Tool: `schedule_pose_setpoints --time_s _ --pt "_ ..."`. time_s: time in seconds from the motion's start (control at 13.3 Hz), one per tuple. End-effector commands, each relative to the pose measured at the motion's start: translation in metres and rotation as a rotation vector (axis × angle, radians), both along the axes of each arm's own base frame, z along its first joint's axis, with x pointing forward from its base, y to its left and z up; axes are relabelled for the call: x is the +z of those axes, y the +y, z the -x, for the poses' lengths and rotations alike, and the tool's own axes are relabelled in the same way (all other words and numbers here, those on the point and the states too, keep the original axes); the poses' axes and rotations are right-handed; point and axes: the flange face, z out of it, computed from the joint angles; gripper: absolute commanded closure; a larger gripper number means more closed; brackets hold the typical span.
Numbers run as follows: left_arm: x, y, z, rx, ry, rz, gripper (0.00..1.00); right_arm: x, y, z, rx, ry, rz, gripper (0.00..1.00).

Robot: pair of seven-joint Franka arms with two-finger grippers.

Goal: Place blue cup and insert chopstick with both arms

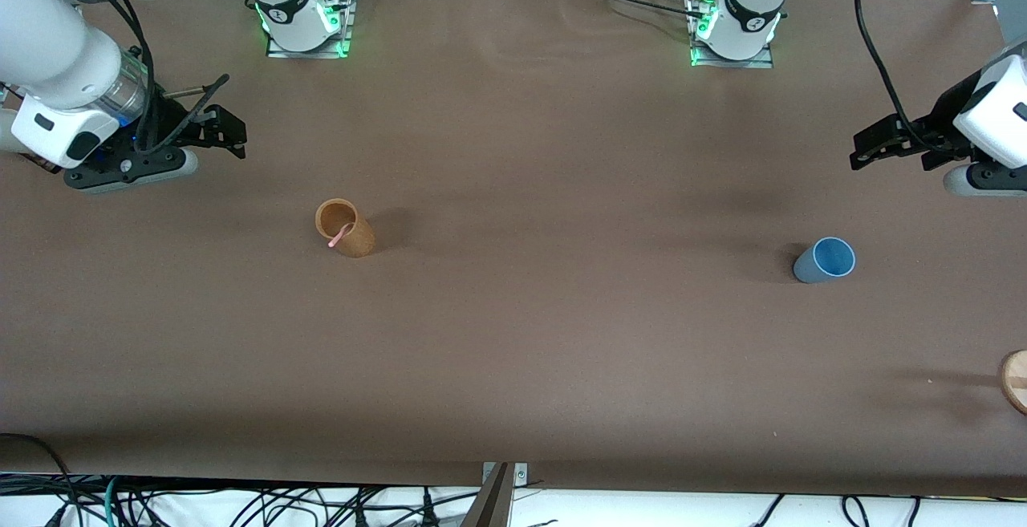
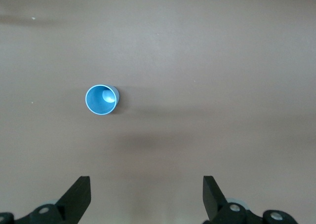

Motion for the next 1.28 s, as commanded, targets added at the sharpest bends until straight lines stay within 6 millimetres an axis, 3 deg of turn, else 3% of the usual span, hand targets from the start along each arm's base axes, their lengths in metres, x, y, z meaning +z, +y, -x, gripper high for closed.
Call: schedule_pose_setpoints --time_s 0.0,0.9,1.21 --pt "-0.003 0.009 0.01 -0.005 0.015 0.026 0.0 0.005 -0.001 0.0 -0.01 0.004 0.007 0.0" --pt "-0.011 0.015 0.002 -0.001 0.025 0.017 0.0 0.004 -0.005 -0.002 -0.018 0.006 0.003 0.0" --pt "-0.049 0.012 -0.015 -0.017 0.081 -0.004 0.0 0.005 -0.006 -0.002 -0.02 0.005 0.003 0.0"
